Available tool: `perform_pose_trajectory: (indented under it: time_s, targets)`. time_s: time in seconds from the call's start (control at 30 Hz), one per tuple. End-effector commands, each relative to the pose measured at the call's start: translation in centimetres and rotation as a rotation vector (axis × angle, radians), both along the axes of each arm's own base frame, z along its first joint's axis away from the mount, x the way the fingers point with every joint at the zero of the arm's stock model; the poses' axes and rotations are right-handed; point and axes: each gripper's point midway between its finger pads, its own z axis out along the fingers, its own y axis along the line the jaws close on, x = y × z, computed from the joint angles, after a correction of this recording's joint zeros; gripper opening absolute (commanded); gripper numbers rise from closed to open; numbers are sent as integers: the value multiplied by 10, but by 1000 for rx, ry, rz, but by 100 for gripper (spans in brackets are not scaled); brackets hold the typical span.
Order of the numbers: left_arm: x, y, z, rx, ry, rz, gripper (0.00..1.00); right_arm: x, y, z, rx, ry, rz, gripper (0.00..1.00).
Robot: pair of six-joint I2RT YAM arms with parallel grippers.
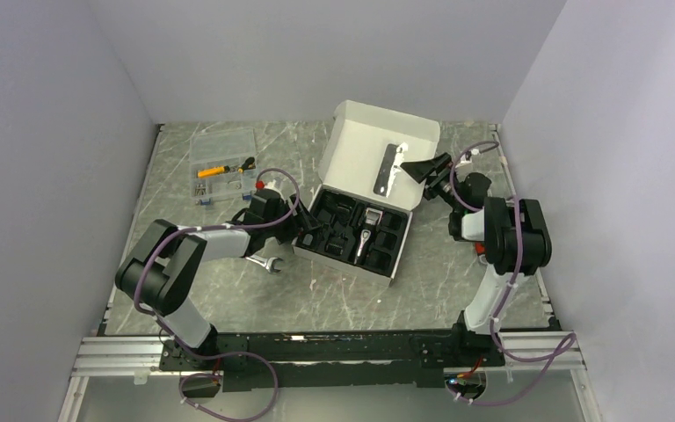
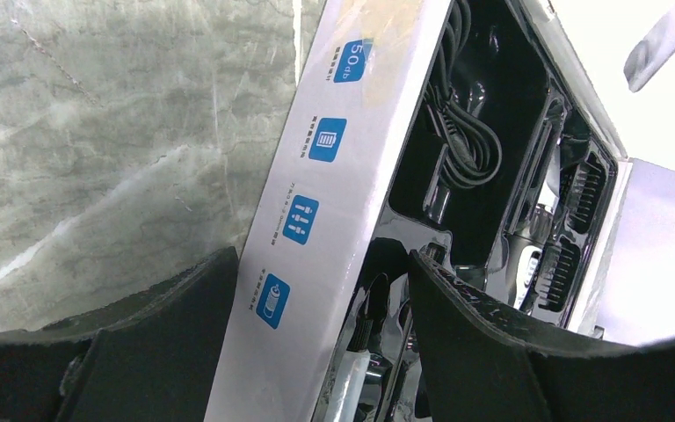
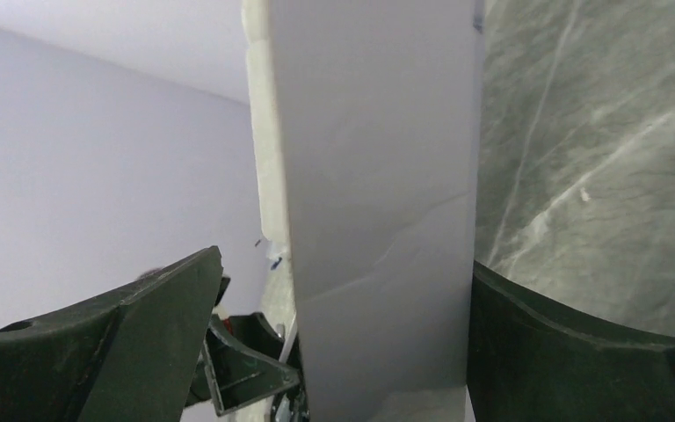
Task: Sort the hair-cutting tools
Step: Close the storage box at the center of the board.
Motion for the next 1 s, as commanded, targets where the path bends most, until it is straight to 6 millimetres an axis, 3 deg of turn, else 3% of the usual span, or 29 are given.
perform_pose_trajectory:
  time_s: [0.0,0.17,0.33,0.67,0.83,0.97]
  targets:
    - [-42,16,-38,127,142,-45,75,-19,18,44,-147,-189,48,100]
    - [-40,15,-34,120,133,-43,75,-41,35,52,-320,-237,43,100]
    - [-35,17,-17,109,81,-26,77,-57,34,60,-444,-265,4,100]
    - [-22,30,73,84,-139,0,84,-90,35,53,-537,-271,-7,100]
    - [-16,62,119,101,-256,82,87,-106,35,45,-546,-263,3,100]
    - [6,92,146,102,-317,176,87,-118,35,44,-540,-258,2,100]
